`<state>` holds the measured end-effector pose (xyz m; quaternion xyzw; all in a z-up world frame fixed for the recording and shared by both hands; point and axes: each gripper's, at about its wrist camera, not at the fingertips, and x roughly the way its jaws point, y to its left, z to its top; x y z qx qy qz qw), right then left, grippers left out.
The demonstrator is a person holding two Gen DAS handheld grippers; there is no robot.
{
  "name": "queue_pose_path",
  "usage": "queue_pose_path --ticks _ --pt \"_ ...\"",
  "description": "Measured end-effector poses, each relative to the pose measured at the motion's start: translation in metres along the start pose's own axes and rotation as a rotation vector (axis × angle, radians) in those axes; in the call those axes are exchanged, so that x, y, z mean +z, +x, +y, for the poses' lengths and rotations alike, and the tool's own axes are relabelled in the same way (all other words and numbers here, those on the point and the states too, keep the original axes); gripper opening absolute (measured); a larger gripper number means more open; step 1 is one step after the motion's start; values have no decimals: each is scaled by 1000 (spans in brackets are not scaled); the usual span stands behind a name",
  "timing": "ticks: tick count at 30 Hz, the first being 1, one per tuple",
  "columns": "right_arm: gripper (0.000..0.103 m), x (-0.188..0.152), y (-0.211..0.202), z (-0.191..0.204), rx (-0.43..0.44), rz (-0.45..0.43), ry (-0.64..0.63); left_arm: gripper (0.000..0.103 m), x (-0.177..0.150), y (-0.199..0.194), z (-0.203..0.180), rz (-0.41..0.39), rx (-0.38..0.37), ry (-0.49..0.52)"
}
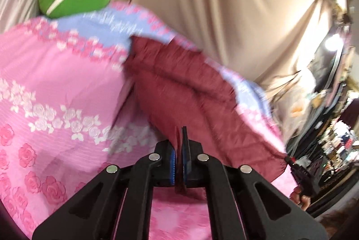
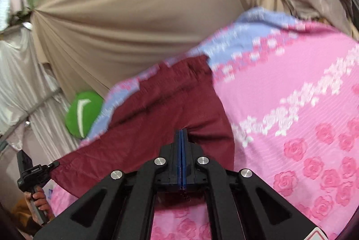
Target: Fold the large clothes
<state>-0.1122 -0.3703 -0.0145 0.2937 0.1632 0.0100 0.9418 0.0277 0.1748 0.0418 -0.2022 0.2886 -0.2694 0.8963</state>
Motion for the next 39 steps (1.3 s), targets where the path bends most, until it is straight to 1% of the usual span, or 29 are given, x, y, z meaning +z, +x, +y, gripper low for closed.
queue_pose_path --ticks 1,3,4,6,7,8,10,12,13,14,16,18,19,20,22,23,24,25,26,27,29,32,34,37,39 --pt "1 3 -21 5 31 -59 -22 2 2 -11 -4 -23 -15 6" --pt "1 8 -51 12 73 -139 -51 2 6 -43 -19 -97 -56 32" --pt "1 13 -73 19 103 -194 -78 2 8 -59 -27 -135 -75 46" --pt "1 20 -104 32 132 -276 -123 2 12 -96 -46 -233 -105 92" --pt "1 22 -115 38 143 -306 -138 2 14 -109 -53 -270 -109 109" --pt "1 28 -132 44 162 -355 -158 2 17 -117 -59 -296 -110 121" --pt "1 35 -147 46 189 -402 -162 2 22 -128 -65 -329 -112 133" --pt "1 47 -152 47 229 -434 -145 3 30 -125 -69 -332 -108 140" --pt "1 54 -146 46 232 -427 -134 3 34 -118 -70 -321 -96 145" --pt "1 58 -139 46 225 -419 -127 3 42 -99 -67 -283 -75 144" --pt "1 77 -104 41 183 -364 -117 3 54 -65 -60 -221 -42 142" --pt "1 90 -66 30 152 -298 -93 3 67 -20 -47 -152 21 140" --pt "1 99 -36 22 146 -251 -61 3 78 12 -39 -114 70 143" --pt "1 108 -12 16 125 -216 -45 3 82 36 -33 -88 105 144" --pt "1 114 30 8 73 -165 -36 3 92 82 -21 -24 160 139" --pt "1 120 57 1 42 -126 -27 3 98 111 -11 6 208 128" --pt "1 124 83 -6 14 -87 -14 2 103 138 -1 50 237 122" --pt "1 128 108 -15 -19 -49 2 2 105 154 7 70 258 114" --pt "1 129 129 -23 -39 -15 9 2 107 181 21 108 286 86" --pt "1 129 149 -31 -70 17 18 2 107 202 32 150 298 69" --pt "1 125 191 -48 -128 96 25 2 105 233 52 202 328 35" --pt "1 112 240 -68 -225 190 16 3 95 273 77 272 364 0" --pt "1 103 261 -79 -273 230 20 3 87 286 85 291 373 -14" --pt "2 101 267 -94 -266 237 83 5 81 295 93 279 370 -20" --pt "7 105 258 -101 -226 200 126 7 79 290 99 256 343 -54"
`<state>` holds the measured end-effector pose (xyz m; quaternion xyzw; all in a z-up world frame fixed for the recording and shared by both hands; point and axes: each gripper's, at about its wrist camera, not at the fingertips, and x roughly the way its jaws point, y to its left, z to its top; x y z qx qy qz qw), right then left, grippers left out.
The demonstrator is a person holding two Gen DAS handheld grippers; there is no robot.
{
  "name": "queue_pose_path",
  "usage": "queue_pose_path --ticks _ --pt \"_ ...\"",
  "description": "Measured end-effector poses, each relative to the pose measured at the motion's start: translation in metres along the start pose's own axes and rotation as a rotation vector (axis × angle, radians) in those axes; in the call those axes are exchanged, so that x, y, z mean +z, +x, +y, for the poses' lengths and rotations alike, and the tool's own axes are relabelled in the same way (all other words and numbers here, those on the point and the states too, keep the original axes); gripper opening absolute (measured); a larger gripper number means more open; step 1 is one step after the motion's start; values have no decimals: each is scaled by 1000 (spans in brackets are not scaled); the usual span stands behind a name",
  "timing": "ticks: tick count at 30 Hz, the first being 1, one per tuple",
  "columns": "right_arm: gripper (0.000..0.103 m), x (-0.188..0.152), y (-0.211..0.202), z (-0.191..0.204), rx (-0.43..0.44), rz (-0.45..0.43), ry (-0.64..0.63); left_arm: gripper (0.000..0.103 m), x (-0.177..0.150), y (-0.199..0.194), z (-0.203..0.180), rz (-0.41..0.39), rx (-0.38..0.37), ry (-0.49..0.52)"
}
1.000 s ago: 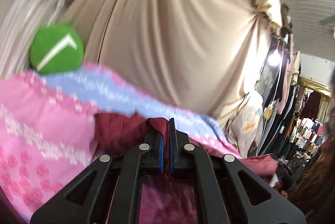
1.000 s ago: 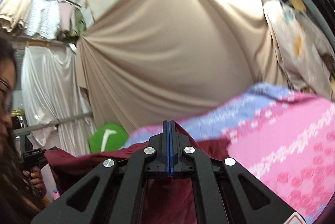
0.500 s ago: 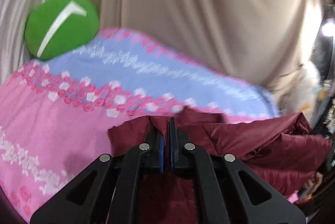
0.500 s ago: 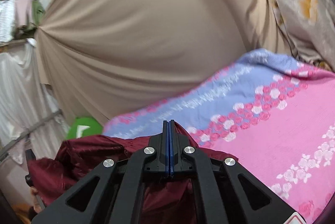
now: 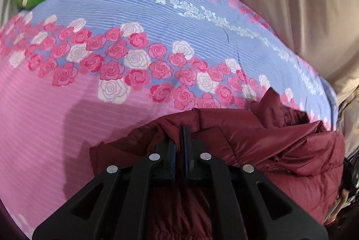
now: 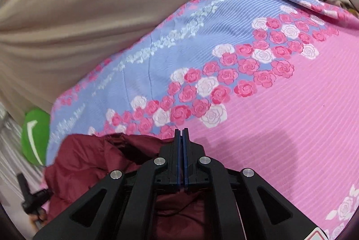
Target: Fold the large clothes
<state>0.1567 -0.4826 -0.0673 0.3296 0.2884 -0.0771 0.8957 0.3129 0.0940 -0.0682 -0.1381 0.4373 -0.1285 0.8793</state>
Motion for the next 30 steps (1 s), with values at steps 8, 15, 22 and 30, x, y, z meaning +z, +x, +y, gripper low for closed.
queue_pose_path --ticks 8,15,22,30 --pt "39 -21 -114 25 -8 -179 -167 73 -28 -105 5 -195 -40 -10" --pt "38 -130 -144 48 -5 -33 -393 70 -105 -126 -3 -4 -48 108" --pt "44 -156 -133 4 -227 46 -305 37 -152 -115 14 60 89 148" --pt "52 -145 -161 -30 -282 30 -189 32 -147 -135 18 34 109 106"
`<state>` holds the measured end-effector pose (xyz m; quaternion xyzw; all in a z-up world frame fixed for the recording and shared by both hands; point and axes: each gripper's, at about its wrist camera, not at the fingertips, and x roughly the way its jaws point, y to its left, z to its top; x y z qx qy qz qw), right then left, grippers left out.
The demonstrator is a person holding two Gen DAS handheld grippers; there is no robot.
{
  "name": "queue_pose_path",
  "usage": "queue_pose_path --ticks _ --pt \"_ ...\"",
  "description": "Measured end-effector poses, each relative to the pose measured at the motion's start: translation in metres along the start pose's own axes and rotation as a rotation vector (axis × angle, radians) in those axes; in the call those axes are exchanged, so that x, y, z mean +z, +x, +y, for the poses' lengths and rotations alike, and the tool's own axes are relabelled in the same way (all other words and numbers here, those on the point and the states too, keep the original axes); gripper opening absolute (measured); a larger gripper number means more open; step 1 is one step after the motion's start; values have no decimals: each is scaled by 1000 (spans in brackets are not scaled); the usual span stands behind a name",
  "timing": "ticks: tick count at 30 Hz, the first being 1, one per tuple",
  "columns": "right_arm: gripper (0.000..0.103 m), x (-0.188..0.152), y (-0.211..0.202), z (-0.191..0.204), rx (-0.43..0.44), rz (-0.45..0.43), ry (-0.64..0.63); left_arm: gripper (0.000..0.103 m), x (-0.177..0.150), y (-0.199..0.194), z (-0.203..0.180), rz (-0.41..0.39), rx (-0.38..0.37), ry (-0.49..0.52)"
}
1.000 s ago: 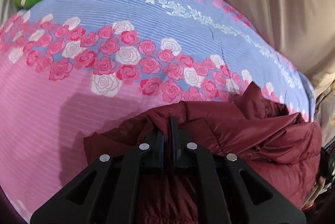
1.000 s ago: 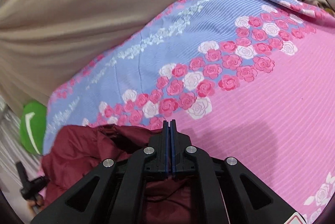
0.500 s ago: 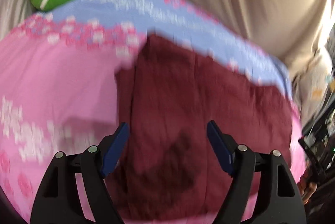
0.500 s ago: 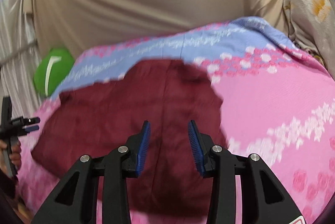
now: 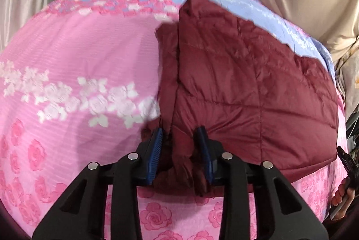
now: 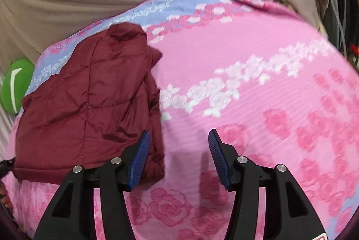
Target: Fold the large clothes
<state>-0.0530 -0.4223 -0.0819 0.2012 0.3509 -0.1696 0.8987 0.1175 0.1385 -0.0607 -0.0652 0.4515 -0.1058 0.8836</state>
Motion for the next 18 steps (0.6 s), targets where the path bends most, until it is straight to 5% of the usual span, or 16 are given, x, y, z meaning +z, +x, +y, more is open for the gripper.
queue_pose_path --ticks 2,6,7,12,16,18 --pt "52 17 -12 7 5 -55 -31 38 17 -11 -2 -53 -13 -1" --pt "65 71 -10 37 129 -113 -93 80 67 -20 0 -176 -85 -62" --pt "67 80 -5 42 148 -115 -102 84 80 -17 -1 -194 -97 -65" --pt "71 133 59 69 186 -34 -126 87 141 33 -9 -165 -88 -87" --pt "71 151 115 68 214 81 -26 87 162 86 -6 -52 -102 -131" --pt "61 155 129 70 238 103 -3 73 166 106 -1 -20 -113 -163"
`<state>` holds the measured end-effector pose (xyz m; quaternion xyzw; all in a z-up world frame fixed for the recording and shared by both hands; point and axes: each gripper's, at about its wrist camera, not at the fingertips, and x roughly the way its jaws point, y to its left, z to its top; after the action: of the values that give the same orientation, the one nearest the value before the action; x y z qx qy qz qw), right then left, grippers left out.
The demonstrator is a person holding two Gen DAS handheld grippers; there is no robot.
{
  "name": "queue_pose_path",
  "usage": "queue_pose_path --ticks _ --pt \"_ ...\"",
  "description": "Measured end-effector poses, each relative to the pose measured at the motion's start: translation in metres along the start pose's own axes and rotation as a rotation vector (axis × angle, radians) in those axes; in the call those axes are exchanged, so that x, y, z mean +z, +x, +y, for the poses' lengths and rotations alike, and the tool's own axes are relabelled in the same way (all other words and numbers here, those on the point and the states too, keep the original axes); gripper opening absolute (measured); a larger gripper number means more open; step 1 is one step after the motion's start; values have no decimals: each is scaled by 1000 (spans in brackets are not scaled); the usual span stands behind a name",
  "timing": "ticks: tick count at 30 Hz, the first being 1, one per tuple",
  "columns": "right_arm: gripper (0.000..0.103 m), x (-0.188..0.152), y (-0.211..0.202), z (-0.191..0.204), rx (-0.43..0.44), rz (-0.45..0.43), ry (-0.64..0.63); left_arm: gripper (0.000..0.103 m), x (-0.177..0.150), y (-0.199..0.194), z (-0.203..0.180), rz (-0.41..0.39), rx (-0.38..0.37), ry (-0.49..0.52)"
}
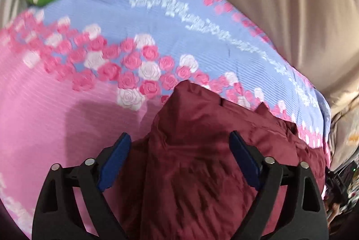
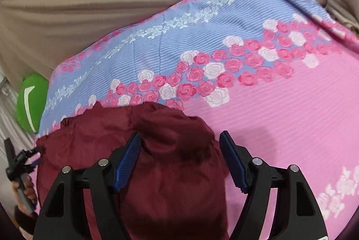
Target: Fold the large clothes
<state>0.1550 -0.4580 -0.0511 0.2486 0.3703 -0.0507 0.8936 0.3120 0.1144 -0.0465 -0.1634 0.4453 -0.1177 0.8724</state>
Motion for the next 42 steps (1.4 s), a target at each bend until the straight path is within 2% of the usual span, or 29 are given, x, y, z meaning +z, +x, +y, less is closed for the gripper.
queue_pose_path --ticks 1,2,3,4,5,8,9,10,11,13,14,16,18,21,25,28,29,30,31,34,35,37,38,39,40,42 --pt "54 2 4 3 -2 1 -8 60 0 5 1 9 -4 1" --pt "34 4 5 9 -7 -8 -35 40 0 11 -1 27 3 16" --pt "12 6 4 17 -12 -20 -72 11 1 13 -1 28 13 29" --pt "9 5 -4 29 -17 -56 -127 2 -1 10 -3 14 25 41" --pt "8 4 -17 37 2 -119 -161 2 -3 4 -3 -15 27 39" --pt "7 -15 -79 61 146 -369 -303 2 -10 -32 0 -130 18 40" --pt "6 -18 -85 65 134 -406 -333 2 -11 -39 2 -148 27 37" --pt "7 -18 -78 66 71 -400 -350 2 -10 -37 4 -141 42 31" --pt "9 -12 -52 61 -45 -325 -361 2 -11 -25 9 -105 71 34" --pt "10 -3 11 32 -184 -90 -283 3 -15 4 18 -24 109 22" --pt "13 -4 27 20 -180 -13 -224 3 -19 15 24 1 105 6" --pt "14 -5 25 8 -136 -18 -152 5 -23 12 24 -24 110 11" --pt "31 -3 -1 4 -114 -101 -121 6 -25 10 20 -27 150 41" --pt "45 9 -20 5 -68 -143 -132 6 -26 11 16 -31 163 60" --pt "51 22 -10 13 -48 -62 -200 9 -26 -5 5 -85 208 88" --pt "52 21 15 19 -73 6 -241 21 -27 -36 -12 -182 224 121" --pt "47 19 26 22 -87 34 -248 26 -27 -46 -21 -212 210 137" --pt "25 18 34 24 -102 49 -255 30 -26 -55 -32 -228 185 161" --pt "11 16 37 28 -109 50 -267 31 -27 -60 -40 -228 166 183" --pt "7 14 18 48 -118 -76 -314 31 -30 -60 -67 -192 98 266" --pt "6 14 0 57 -92 -150 -325 31 -33 -53 -76 -168 81 293" --pt "6 15 -18 60 -71 -225 -320 31 -38 -33 -88 -130 89 325" --pt "6 16 -22 58 -88 -250 -308 31 -42 -18 -89 -114 125 336" --pt "6 16 -15 51 -124 -237 -297 31 -46 -3 -88 -100 163 346" --pt "6 15 2 42 -169 -181 -290 31 -50 11 -86 -79 195 347" --pt "6 8 43 24 -228 -29 -268 31 -55 27 -74 -52 168 303"
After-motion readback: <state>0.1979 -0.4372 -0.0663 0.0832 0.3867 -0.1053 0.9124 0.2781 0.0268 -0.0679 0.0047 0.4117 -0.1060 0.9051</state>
